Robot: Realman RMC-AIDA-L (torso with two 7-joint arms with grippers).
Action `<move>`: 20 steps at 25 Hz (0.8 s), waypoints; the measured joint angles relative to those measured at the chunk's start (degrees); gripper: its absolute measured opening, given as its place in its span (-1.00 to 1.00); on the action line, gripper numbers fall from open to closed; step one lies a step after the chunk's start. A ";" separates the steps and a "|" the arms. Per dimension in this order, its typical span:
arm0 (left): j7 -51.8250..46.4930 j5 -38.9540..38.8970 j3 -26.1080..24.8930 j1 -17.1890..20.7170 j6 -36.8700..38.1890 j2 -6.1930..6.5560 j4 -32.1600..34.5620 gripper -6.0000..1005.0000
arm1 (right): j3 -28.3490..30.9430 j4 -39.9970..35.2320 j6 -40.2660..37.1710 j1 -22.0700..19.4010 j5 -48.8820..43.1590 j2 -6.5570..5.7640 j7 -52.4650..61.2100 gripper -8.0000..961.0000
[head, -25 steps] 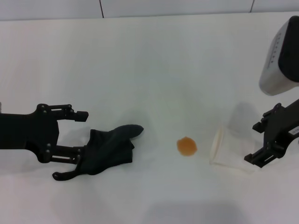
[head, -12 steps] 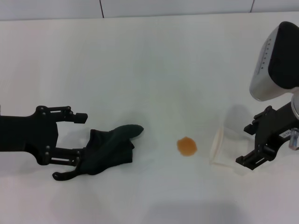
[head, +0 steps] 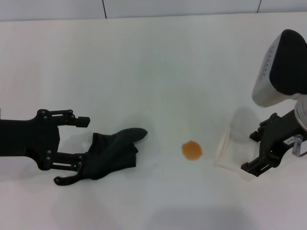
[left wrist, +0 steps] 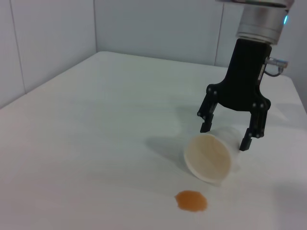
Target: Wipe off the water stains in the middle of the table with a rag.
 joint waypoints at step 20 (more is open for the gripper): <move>0.26 0.00 0.00 -0.09 -0.17 0.06 -0.83 0.65 | -0.71 3.41 2.11 0.31 -0.22 -0.09 -0.03 0.61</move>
